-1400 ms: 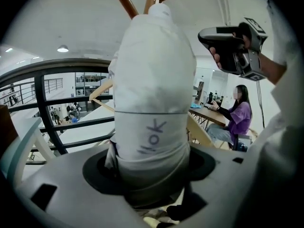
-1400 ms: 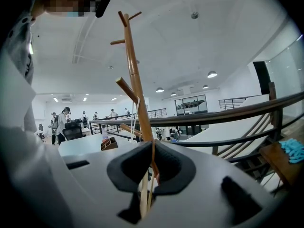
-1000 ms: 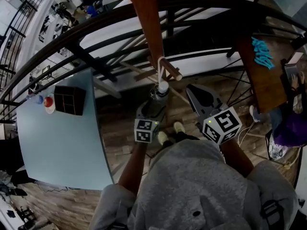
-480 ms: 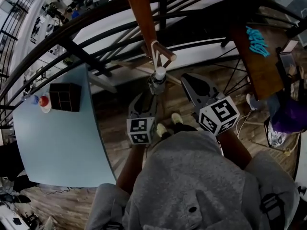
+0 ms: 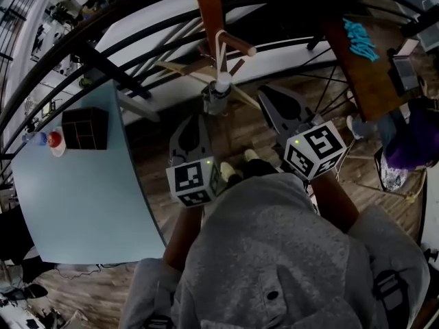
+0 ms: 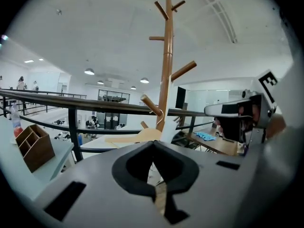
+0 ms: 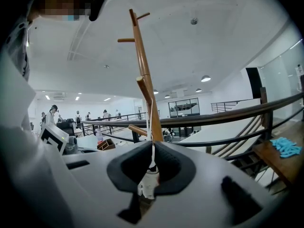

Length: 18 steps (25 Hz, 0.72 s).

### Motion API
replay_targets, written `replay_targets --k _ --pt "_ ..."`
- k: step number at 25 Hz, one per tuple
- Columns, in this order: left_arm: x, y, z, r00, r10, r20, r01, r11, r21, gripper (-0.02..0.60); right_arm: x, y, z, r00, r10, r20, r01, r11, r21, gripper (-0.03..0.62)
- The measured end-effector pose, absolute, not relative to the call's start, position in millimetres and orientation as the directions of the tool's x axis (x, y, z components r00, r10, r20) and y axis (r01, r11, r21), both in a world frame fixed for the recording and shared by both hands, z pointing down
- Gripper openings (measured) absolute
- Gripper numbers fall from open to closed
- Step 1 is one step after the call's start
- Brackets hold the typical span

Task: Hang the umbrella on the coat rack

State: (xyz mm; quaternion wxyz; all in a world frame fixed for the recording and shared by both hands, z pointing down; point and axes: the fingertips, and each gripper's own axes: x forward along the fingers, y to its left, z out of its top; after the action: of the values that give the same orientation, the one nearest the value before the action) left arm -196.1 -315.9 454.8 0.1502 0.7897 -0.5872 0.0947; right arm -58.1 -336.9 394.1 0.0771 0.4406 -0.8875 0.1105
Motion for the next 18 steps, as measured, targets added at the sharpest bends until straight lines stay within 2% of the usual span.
replay_targets --k 6,18 --pt "-188 -305 440 0.306 -0.902 0.304 -0.952 -0.285 0.112 0.015 -55 -327 395 -0.597 -0.768 0.232 -0.802 0.583 -0.132 0.031" --pt "-171 -282 423 0.245 -0.925 0.291 -0.97 -0.233 0.075 0.015 -37 -306 397 -0.631 -0.741 0.227 -0.775 0.616 -0.143 0.031"
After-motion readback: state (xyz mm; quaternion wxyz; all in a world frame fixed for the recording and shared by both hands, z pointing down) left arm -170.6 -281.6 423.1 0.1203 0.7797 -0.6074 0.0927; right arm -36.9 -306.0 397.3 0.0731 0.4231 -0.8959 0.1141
